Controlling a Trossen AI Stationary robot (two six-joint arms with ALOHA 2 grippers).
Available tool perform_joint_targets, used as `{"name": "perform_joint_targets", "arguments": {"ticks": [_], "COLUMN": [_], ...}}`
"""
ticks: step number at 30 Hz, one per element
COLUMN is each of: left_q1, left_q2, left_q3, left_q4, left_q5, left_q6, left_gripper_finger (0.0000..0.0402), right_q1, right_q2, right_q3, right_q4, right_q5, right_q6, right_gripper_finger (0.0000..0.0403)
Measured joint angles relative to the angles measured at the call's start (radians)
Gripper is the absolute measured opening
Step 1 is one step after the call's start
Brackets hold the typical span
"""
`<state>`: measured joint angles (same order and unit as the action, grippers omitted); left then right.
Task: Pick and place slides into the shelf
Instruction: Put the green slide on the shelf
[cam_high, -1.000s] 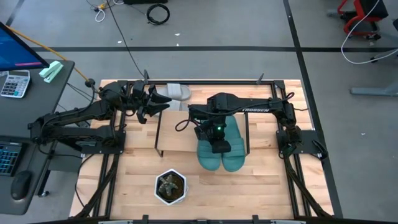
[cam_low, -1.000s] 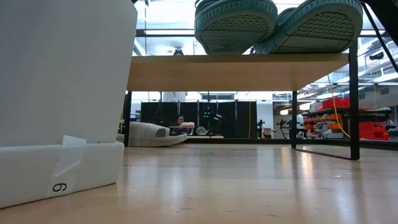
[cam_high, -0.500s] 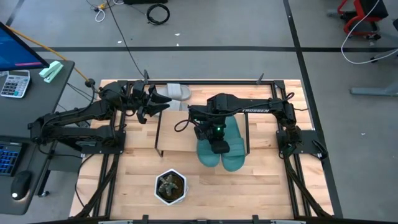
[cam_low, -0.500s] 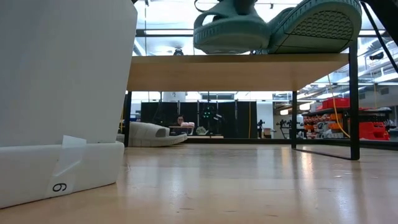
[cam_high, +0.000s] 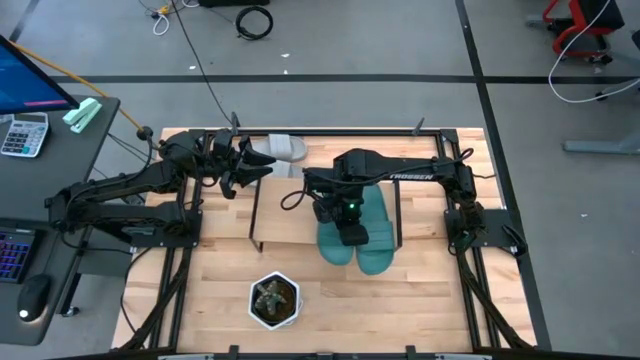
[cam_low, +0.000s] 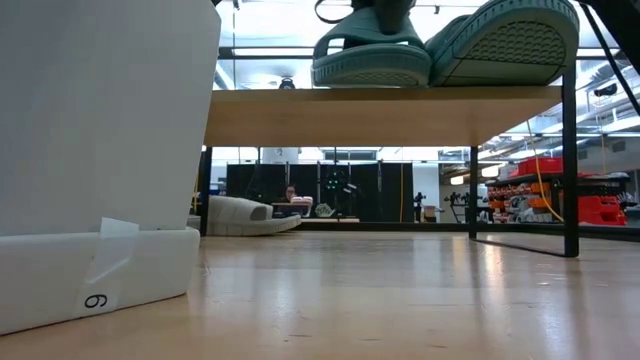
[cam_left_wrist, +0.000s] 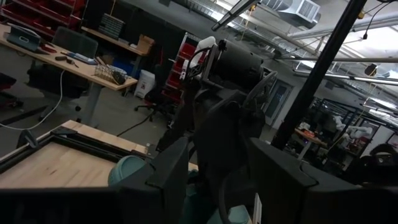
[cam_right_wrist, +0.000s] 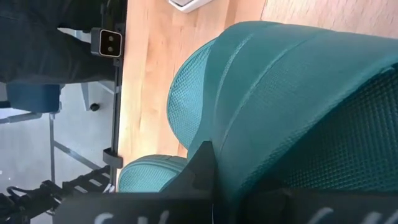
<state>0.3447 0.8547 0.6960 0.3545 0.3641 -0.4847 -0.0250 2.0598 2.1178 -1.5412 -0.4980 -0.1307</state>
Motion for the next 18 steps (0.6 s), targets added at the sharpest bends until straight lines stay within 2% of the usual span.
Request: {"name": "perform_joint_targets", "arguments": {"ticks": [18], "left_q1": [0.000], "left_q2": [0.000], "left_q3": [0.001], "left_q4": [-0.021], "left_q5": [0.001], "left_q6": [0.000], "left_gripper_finger": [0.0172], "right_q1": [0.000], "right_q2": [-0.019], "right_q3": [0.000], "right_q4": [0.007], "right_q5": [-0.017], "right_q6": [0.007], "right_gripper_finger": [0.0010]}}
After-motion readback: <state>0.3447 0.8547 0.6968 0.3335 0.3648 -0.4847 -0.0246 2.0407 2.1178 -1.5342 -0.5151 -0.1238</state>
